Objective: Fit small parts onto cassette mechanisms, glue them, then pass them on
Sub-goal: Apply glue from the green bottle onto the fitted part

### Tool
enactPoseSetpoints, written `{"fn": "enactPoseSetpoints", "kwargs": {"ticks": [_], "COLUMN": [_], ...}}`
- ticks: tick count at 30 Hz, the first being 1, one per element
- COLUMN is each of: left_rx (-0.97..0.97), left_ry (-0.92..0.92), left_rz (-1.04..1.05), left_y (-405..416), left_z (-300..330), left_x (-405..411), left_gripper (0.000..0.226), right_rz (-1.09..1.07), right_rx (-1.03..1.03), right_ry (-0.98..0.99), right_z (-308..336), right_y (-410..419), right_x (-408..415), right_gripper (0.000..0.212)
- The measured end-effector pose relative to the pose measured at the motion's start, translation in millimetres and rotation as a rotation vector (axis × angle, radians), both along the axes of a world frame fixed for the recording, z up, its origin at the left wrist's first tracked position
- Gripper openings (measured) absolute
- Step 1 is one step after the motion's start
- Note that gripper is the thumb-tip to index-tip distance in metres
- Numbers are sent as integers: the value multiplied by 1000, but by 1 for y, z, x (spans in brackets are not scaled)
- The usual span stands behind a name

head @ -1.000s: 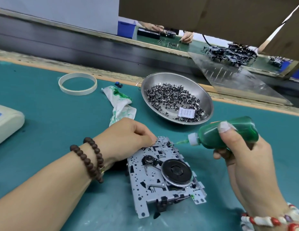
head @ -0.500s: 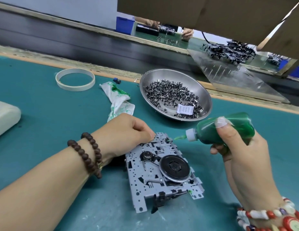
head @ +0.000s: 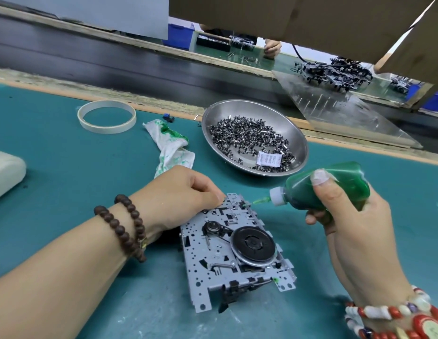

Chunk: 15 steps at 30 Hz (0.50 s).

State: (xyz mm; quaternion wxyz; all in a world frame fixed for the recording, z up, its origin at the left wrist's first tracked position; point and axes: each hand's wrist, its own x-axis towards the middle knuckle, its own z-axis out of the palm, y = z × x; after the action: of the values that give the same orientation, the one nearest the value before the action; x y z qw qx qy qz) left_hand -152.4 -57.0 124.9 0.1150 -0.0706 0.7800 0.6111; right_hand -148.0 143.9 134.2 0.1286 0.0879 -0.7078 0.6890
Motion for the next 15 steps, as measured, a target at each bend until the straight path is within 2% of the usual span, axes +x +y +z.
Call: {"fn": "enactPoseSetpoints", "kwargs": {"ticks": [5,9,15], "left_rx": [5,10,10], "left_ry": [-10,-15,-16], "left_rz": [-2,-2,-4], "left_y": [0,0,0], "left_z": [0,0,0], "left_x": [0,0,0], "left_gripper": [16,18,16], "right_rz": [7,18,-11], "right_rx": [-15,-16,-28], "right_ry": [8,17,14], "right_z": [0,1,0], "right_y": [0,-2,-1], "right_x": [0,1,-1], "right_gripper": [7,15,9]}}
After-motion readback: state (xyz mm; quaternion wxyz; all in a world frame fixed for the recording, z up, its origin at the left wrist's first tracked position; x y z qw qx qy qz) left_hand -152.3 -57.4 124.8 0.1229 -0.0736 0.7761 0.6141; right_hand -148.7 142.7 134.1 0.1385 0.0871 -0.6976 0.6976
